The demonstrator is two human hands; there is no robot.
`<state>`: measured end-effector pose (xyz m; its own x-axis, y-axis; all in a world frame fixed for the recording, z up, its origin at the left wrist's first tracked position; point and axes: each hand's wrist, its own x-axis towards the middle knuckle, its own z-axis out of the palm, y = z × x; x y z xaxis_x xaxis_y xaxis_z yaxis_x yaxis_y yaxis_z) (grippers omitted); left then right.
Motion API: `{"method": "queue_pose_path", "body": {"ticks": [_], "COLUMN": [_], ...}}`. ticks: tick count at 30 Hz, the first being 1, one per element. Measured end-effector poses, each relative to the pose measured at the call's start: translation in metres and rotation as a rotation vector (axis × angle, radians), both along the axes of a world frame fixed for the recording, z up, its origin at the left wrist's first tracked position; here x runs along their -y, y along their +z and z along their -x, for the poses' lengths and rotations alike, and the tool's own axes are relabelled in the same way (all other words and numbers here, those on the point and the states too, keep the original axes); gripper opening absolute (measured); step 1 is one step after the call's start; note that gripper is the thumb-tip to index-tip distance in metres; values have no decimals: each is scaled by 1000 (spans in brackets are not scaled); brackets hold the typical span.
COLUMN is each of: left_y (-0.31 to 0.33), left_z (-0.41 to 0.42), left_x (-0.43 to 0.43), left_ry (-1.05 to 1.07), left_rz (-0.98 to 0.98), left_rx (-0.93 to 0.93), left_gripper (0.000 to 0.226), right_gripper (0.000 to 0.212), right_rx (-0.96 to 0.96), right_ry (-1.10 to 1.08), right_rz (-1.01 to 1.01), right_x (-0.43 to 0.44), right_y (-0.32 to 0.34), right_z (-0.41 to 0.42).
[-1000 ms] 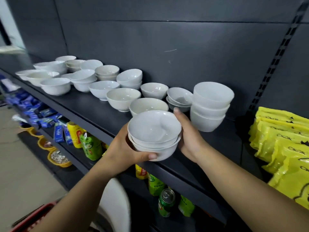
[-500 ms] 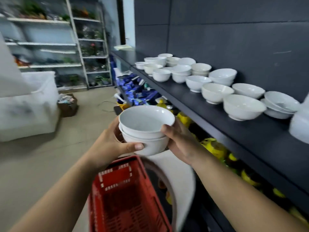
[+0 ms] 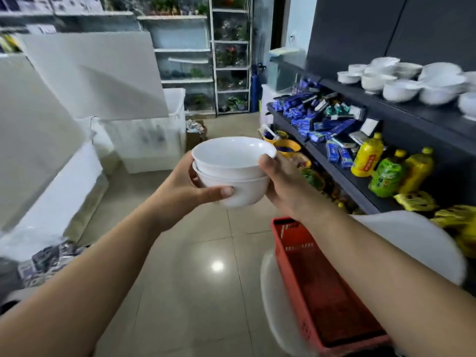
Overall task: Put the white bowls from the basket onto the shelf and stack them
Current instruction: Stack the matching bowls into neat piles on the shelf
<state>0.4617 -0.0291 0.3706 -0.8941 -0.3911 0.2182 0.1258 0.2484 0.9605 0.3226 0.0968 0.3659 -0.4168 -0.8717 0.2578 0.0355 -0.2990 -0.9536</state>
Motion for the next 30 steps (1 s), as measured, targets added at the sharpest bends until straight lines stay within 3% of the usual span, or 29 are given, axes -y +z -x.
{"method": "queue_pose_path", "body": {"ticks": [6,10,14,17,20,24,30], "left_y": [-9,-9,2,18,31,41,45], "left_z": [18,64,129,179,222,281,395], "left_x": [67,118,177,217,245,277,300], "left_ry": [-53,-111,-149,-147,-185,-234,-417], "left_rz": [-27,17,41,58,61,43,28], "left_rx": [-13,7,-17,-38,-60,-99,-124], "left_gripper": [105,111,115,108,97,99,103], "right_gripper": [77,85,110,117,107,86,85], "right_rx": [15,43,12,-25,-24,-61,-23], "right_ry": [22,-4,-42,-69,-112,-162,-327], "right_rz": [-21,5,32,26,6,0,37], "right_x": [54,98,154,191,215,232,242], "right_y": [-4,-8,-2,12,22,42,47], "right_z": [18,53,115,161,199,246,326]}}
